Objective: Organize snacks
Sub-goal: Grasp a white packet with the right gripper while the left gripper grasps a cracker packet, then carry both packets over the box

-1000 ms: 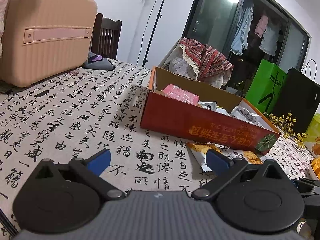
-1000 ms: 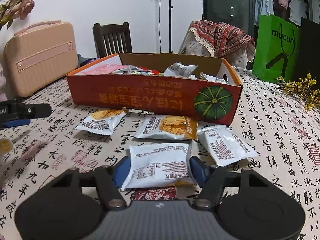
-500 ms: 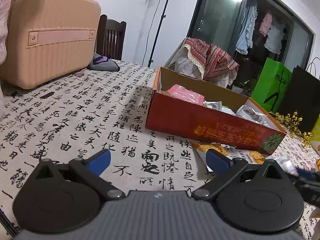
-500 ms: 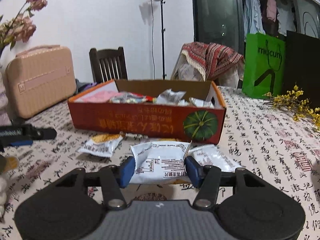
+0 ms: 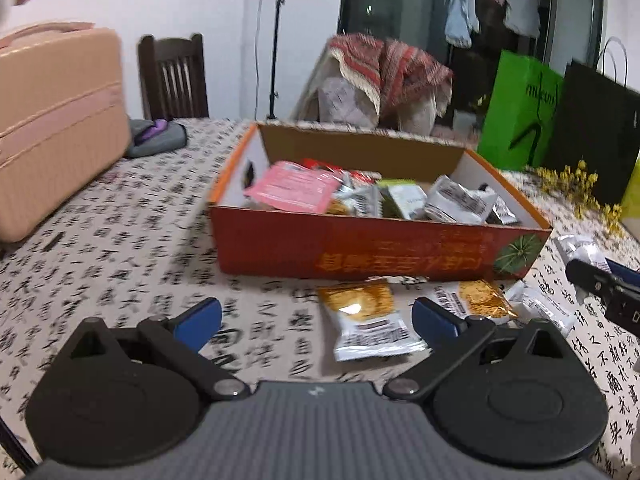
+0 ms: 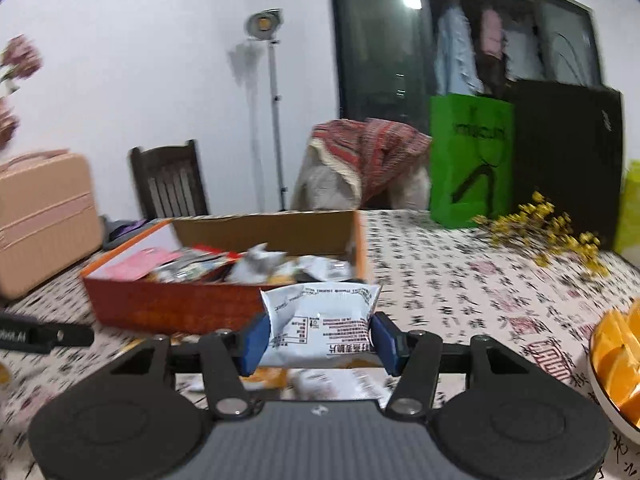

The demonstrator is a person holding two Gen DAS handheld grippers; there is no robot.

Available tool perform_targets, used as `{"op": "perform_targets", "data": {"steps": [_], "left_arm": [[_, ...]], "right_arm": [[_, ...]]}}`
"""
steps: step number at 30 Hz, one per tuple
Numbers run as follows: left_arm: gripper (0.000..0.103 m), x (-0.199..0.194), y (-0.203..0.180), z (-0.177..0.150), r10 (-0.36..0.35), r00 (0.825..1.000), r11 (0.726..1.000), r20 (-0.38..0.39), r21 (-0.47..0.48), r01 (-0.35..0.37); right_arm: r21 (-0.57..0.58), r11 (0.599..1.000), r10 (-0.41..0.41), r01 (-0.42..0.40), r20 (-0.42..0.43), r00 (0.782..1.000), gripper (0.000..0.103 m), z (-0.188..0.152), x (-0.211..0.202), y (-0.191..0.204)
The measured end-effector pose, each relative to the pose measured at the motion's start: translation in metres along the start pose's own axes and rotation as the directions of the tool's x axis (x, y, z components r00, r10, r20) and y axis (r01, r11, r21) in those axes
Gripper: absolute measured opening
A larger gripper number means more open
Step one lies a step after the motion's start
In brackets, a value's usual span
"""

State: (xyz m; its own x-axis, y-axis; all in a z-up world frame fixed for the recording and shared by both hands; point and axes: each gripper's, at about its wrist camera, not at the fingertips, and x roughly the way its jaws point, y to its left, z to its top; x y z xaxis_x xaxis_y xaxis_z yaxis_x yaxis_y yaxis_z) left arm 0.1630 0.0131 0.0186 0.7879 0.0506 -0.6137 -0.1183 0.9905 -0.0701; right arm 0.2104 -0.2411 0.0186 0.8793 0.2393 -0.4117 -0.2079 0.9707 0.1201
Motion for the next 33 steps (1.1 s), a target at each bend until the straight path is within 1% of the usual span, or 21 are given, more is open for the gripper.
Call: {"op": "perform_targets", "data": {"steps": [3,5,8,11,14,18,19,21,23,24,25,26,29,33], "left_arm": [[0.103,0.019,-0.015,0.006,0.019,0.999,1.0,-0.031,0.009,-0.019],[0.103,0.033,-0.023,0.006,0.05,0.997,0.999,-0.05,0.015,-0.049],[0.103,0.053,-0.03,0.003,0.086,0.993,0.996,-0.076,0.015,-0.085],[0.103,0.068,-0.031,0.0,0.114,0.989,0.994,-0.097,0.007,-0.114],[0.103,0.075,-0.029,-0.004,0.132,0.986,0.991,-0.101,0.014,-0.131],[0.102,0.076,-0.027,-0.007,0.129,0.987,0.992,-0.091,0.009,-0.129],[0.1,0.076,-0.028,-0.008,0.129,0.988,0.992,-0.086,0.013,-0.129],[0.092,0.073,-0.029,-0.01,0.119,0.99,0.993,-0.073,0.018,-0.118],[0.071,0.069,-0.031,-0.01,0.105,0.993,0.994,-0.055,0.027,-0.104],[0.066,0.067,-0.032,-0.011,0.101,0.994,0.995,-0.047,0.029,-0.1],[0.054,0.065,-0.032,-0.011,0.096,0.995,0.995,-0.04,0.03,-0.095],[0.05,0.064,-0.032,-0.011,0.09,0.995,0.996,-0.035,0.03,-0.089],[0.045,0.062,-0.03,-0.01,0.082,0.996,0.996,-0.027,0.019,-0.082],[0.044,0.06,-0.03,-0.01,0.06,0.998,0.998,-0.019,0.019,-0.06]], "right_arm": [[0.057,0.998,-0.015,0.015,-0.002,1.0,0.055,-0.004,0.009,-0.013],[0.079,0.996,-0.03,0.03,-0.001,1.0,0.055,-0.006,0.012,-0.019],[0.08,0.995,-0.057,0.057,0.008,0.998,0.056,-0.01,0.013,-0.022],[0.077,0.995,-0.062,0.062,0.008,0.998,0.056,-0.012,0.013,-0.022],[0.077,0.995,-0.058,0.058,0.002,0.998,0.056,-0.012,0.014,-0.022],[0.07,0.996,-0.054,0.054,-0.003,0.999,0.056,-0.013,0.014,-0.02],[0.068,0.996,-0.053,0.053,-0.003,0.999,0.056,-0.013,0.013,-0.02],[0.065,0.997,-0.051,0.051,-0.003,0.999,0.056,-0.013,0.013,-0.019],[0.06,0.997,-0.052,0.052,-0.001,0.999,0.056,-0.013,0.012,-0.018],[0.058,0.997,-0.052,0.052,-0.002,0.999,0.056,-0.013,0.012,-0.018],[0.056,0.997,-0.053,0.053,-0.003,0.999,0.056,-0.013,0.012,-0.017],[0.054,0.997,-0.054,0.054,-0.003,0.999,0.056,-0.013,0.012,-0.017],[0.054,0.997,-0.056,0.056,-0.001,0.998,0.056,-0.013,0.012,-0.017],[0.052,0.997,-0.054,0.054,-0.002,0.999,0.056,-0.013,0.013,-0.017]]}}
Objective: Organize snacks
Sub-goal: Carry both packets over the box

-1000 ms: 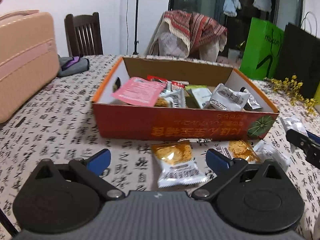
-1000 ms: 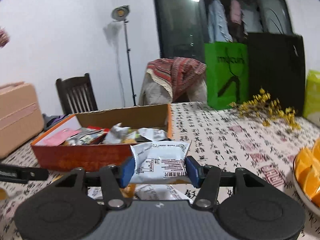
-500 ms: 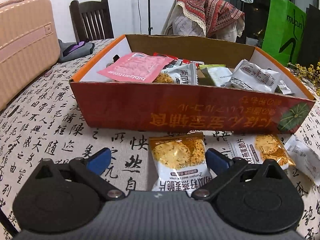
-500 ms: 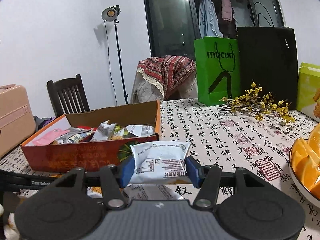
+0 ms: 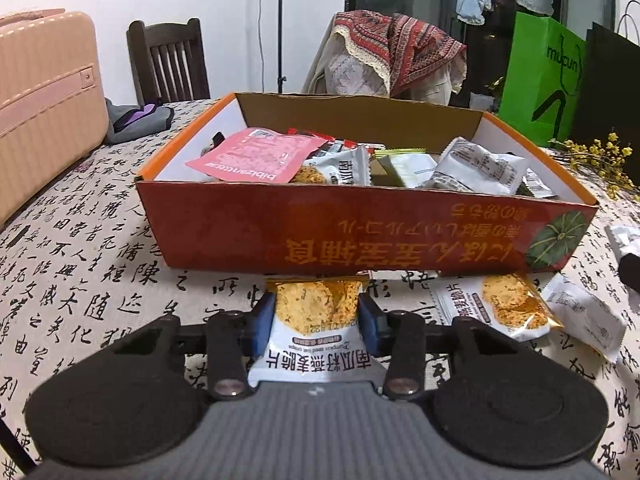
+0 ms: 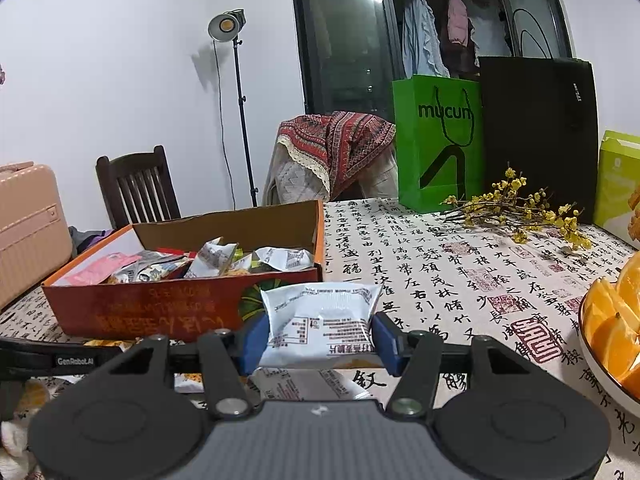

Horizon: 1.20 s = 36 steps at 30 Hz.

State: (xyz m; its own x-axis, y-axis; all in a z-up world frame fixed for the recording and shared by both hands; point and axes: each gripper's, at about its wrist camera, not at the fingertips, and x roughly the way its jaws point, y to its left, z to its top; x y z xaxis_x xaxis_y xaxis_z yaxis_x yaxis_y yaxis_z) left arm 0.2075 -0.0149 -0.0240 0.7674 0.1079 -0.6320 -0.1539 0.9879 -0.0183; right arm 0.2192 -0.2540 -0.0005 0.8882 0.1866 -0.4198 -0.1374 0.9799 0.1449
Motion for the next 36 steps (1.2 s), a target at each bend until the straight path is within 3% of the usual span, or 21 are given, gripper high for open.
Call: {"op": "perform_targets", "data": {"steps": [10,21,36], "left_arm": [[0.044,-0.027,-0.003,-0.001,-0.047,0.995,0.999,0.092,0.016,0.046],[0.043,-0.071,0.006,0.016,-0.112,0.975,0.994,0.192,0.021,0.109],[0.044,-0.082,0.013,0.07,-0.13,0.953,0.991,0.272,0.008,0.133]], "right_arm": [[-0.001,1.0,0.011,-0.011,0.023,1.0,0.056,-0.001,-0.002,0.0],[-0.042,0.999,0.02,-0.018,0.047,0.999,0.056,0.005,-0.009,0.013],[-0.083,0.996,0.039,-0.03,0.107,0.994,0.056,0.059,-0.009,0.041]]}}
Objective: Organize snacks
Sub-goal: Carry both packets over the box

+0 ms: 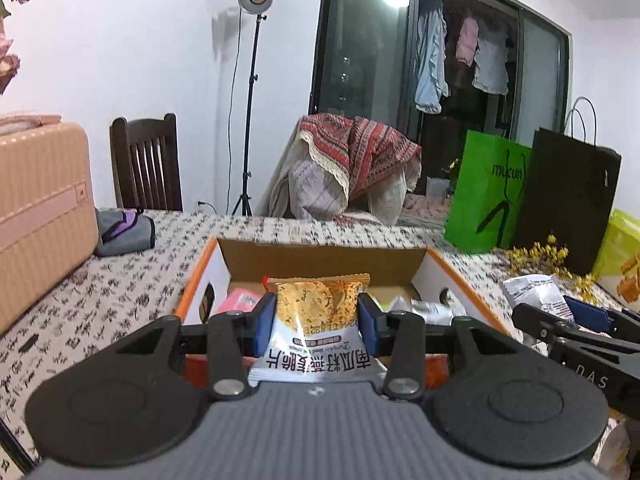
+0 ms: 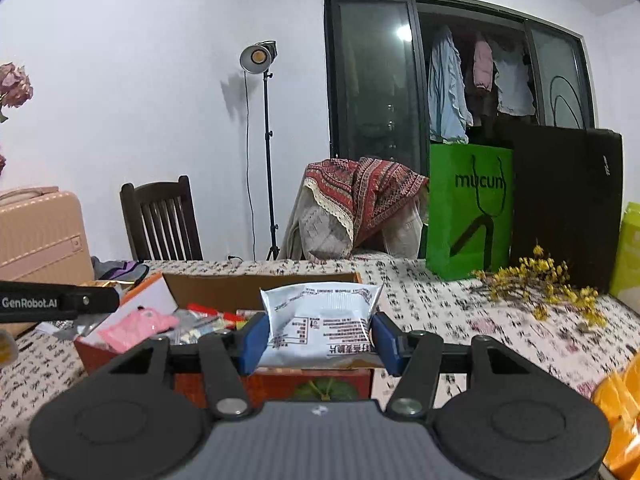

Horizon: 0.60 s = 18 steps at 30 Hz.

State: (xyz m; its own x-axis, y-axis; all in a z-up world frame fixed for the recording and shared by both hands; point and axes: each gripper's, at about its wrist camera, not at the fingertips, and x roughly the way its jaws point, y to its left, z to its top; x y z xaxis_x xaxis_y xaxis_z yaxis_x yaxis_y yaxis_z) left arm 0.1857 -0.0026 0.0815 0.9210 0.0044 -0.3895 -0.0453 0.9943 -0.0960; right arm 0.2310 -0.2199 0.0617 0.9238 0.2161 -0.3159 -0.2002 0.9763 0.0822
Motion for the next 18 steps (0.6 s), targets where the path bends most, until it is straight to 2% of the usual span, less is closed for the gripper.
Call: {"op": "perform_targets", "data": {"steps": [10,18], "left_arm": [[0.044,0.036,0.009,0.033,0.028,1.0,0.998,0.001,-0.062,-0.028],[0.044,0.073,0.012,0.041,0.06,0.998,0.993,0.008,-0.102,-0.059]], "right_arm": [[0.015,1.0,-0.019,0.019,-0.012,1.0,0.056,0.033,0.044,0.009],[0.079,0.997,-0.008,0.013,-0.062,0.998,0.056,0.039,0.098,0.007]]}}
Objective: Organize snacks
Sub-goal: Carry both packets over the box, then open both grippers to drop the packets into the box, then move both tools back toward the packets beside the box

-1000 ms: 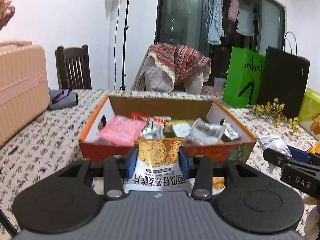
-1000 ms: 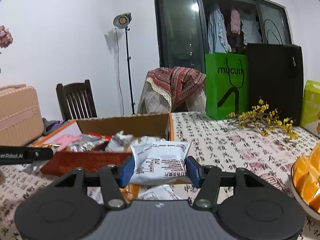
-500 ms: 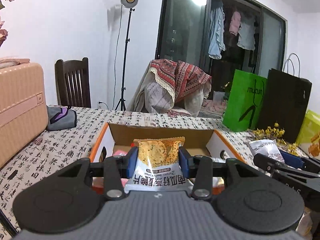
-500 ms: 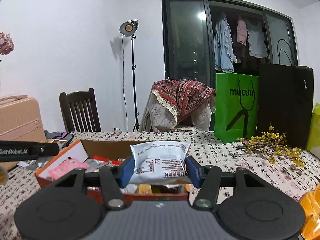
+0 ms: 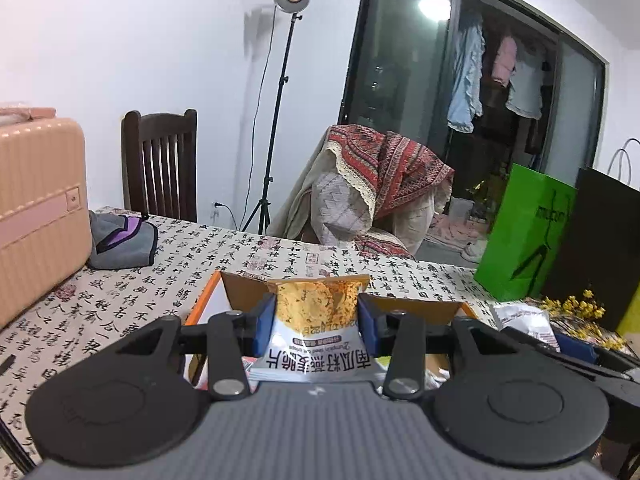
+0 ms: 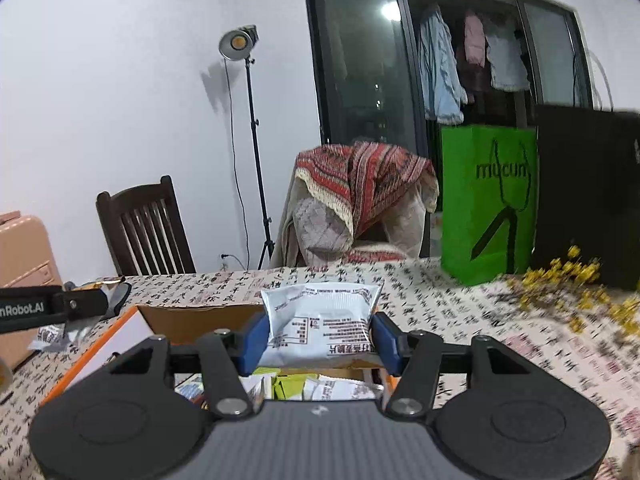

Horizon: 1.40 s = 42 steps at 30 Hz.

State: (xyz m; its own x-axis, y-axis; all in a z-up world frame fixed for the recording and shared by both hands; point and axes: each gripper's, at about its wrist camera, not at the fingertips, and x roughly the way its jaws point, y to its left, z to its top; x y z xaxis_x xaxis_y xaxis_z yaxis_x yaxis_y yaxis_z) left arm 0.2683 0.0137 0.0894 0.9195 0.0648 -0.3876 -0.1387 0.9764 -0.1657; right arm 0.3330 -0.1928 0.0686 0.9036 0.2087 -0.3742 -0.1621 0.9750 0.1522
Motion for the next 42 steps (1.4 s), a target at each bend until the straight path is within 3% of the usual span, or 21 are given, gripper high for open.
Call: {"op": "perform_targets", "data": {"steps": [8,14,16,18,20,22,25,42], "left_arm": [[0.044,0.037,0.017,-0.021,0.056,0.998,0.998,-0.037,0.007,-0.056],[0.044,0.042,0.022,-0.028,0.082,0.995,0.996,-0.051,0.026,-0.081],[0.045,0.039,0.02,-0.03,0.081,0.996,0.996,-0.045,0.033,-0.08],[0.055,0.035,0.02,-0.03,0.075,0.997,0.997,-0.032,0.031,-0.074],[0.083,0.028,0.019,-0.029,0.075,0.997,0.997,-0.003,0.027,-0.074],[0.102,0.022,0.02,-0.029,0.088,0.996,0.996,0.03,0.02,-0.089],[0.103,0.017,0.021,-0.026,0.089,0.995,0.996,0.052,0.006,-0.089],[0.103,0.001,0.017,-0.02,0.09,0.993,0.996,0.071,-0.002,-0.09]], "right_arm": [[0.011,1.0,0.002,-0.002,0.002,1.0,0.056,-0.019,0.031,-0.006],[-0.005,1.0,0.017,-0.017,-0.02,1.0,0.056,-0.029,0.039,-0.006],[-0.012,1.0,0.024,-0.025,-0.032,0.999,0.061,-0.031,0.041,-0.006],[-0.015,0.999,0.027,-0.028,-0.041,0.999,0.065,-0.032,0.041,-0.007],[-0.011,0.999,0.041,-0.042,-0.048,0.998,0.068,-0.032,0.04,-0.008],[0.002,0.998,0.055,-0.055,-0.048,0.997,0.082,-0.031,0.038,-0.009],[0.022,0.998,0.064,-0.063,-0.038,0.997,0.103,-0.03,0.035,-0.012],[0.014,0.999,0.046,-0.046,-0.03,0.998,0.103,-0.022,0.026,-0.014]]}}
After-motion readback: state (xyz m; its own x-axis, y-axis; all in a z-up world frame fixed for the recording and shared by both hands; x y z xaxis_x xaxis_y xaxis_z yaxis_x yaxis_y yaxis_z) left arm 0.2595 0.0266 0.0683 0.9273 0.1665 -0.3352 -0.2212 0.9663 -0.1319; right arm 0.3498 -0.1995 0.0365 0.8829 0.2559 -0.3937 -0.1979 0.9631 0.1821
